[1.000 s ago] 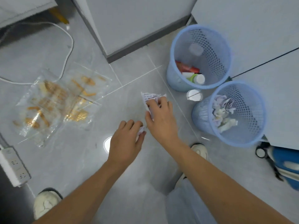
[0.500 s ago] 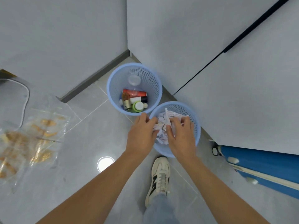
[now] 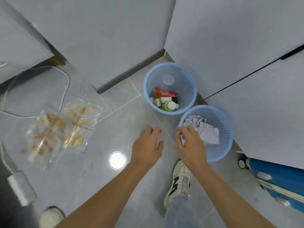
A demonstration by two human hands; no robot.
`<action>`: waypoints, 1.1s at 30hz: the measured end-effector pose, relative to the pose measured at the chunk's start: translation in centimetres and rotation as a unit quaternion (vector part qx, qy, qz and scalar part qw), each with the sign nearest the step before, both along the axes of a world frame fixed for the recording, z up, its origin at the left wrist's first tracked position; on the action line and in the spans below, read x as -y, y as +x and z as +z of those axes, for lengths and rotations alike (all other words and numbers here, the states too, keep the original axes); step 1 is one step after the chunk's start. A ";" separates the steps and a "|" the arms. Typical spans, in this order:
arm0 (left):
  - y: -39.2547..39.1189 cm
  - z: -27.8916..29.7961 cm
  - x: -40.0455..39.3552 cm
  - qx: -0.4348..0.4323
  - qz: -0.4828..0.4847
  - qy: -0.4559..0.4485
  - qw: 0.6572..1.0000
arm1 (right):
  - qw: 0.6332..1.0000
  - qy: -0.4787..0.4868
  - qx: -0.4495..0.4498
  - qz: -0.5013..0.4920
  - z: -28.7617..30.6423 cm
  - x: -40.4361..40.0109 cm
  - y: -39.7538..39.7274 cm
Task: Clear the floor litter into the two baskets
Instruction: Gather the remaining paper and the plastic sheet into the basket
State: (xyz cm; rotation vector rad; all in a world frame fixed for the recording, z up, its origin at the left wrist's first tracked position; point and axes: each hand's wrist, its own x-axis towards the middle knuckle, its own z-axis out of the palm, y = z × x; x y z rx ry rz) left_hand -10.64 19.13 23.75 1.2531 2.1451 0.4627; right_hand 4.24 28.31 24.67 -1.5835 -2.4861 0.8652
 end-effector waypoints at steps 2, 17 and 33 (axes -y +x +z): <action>-3.8 0.3 3.7 -0.017 0.030 -0.007 0.999 | 0.999 -0.007 -0.015 0.032 -0.1 2.4 -4.4; -25.9 -13.3 28.9 -0.008 0.262 -0.119 0.958 | 0.960 -0.139 0.060 0.235 -15.1 20.9 -32.2; -46.3 -27.1 33.5 -0.091 0.352 -0.136 0.922 | 0.964 -0.250 -0.071 -0.050 -27.9 25.6 -46.7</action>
